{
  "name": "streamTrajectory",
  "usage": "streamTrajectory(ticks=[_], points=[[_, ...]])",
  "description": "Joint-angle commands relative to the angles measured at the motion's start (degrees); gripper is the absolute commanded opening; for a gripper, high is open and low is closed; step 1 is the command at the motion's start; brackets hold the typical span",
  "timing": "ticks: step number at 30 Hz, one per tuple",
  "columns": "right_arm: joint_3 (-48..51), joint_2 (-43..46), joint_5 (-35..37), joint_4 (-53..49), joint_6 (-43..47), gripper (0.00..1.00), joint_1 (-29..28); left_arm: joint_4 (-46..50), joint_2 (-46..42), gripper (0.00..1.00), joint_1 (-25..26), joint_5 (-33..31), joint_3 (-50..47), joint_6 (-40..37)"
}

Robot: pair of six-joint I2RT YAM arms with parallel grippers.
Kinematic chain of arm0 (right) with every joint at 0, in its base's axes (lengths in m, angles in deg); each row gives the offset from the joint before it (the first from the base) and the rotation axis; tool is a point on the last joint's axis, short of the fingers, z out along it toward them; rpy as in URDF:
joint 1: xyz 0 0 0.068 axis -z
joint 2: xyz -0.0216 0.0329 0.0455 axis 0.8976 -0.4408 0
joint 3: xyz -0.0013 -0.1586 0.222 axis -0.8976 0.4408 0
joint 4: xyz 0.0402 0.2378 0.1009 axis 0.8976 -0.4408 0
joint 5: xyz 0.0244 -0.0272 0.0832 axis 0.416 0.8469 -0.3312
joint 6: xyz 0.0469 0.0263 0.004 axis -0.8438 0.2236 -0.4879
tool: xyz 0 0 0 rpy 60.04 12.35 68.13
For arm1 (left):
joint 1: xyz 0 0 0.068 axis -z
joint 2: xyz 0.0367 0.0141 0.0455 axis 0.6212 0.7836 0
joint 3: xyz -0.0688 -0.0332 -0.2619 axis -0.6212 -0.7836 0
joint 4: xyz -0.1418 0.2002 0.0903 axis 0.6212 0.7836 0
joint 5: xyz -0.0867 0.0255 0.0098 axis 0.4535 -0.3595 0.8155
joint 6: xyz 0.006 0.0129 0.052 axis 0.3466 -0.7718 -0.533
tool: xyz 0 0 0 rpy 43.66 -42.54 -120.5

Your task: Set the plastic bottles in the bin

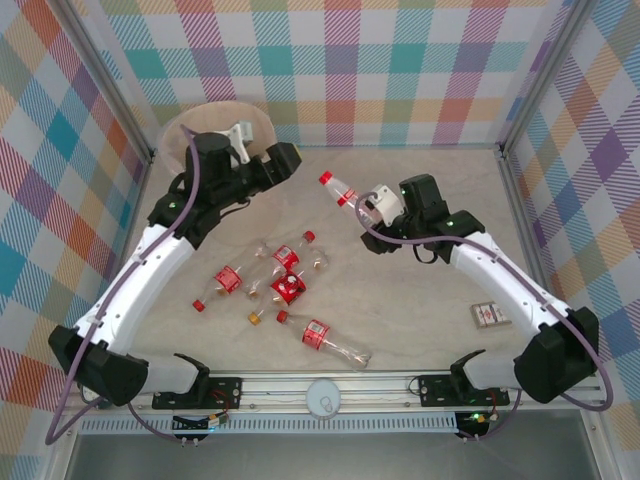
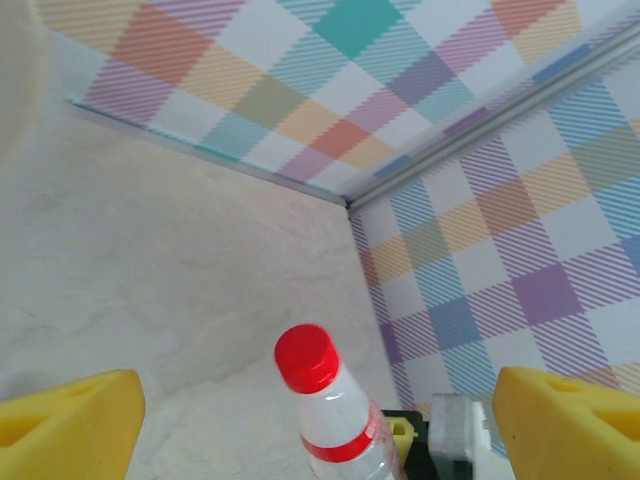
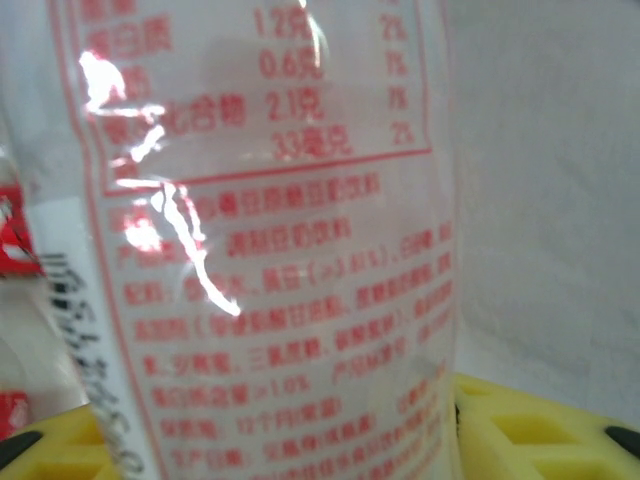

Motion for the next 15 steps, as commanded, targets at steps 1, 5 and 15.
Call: streamTrajectory(ticks=[1, 5, 15], points=[[0.28, 2.01, -3.36, 7.27, -5.04, 0.55, 0.04, -7.57, 3.23, 0.89, 2.87, 1.44, 1.14, 3.2], [-0.25, 1.71, -4.55, 9.04, -5.89, 0.56, 0.02, -11.56, 8.44, 0.9, 7.03, 3.84, 1.91, 4.9], [0.25, 1.3, -7.2, 11.66, -7.21, 0.56, -0.05, -17.48, 15.53, 0.84, 11.86, 4.86, 2.1, 8.84]])
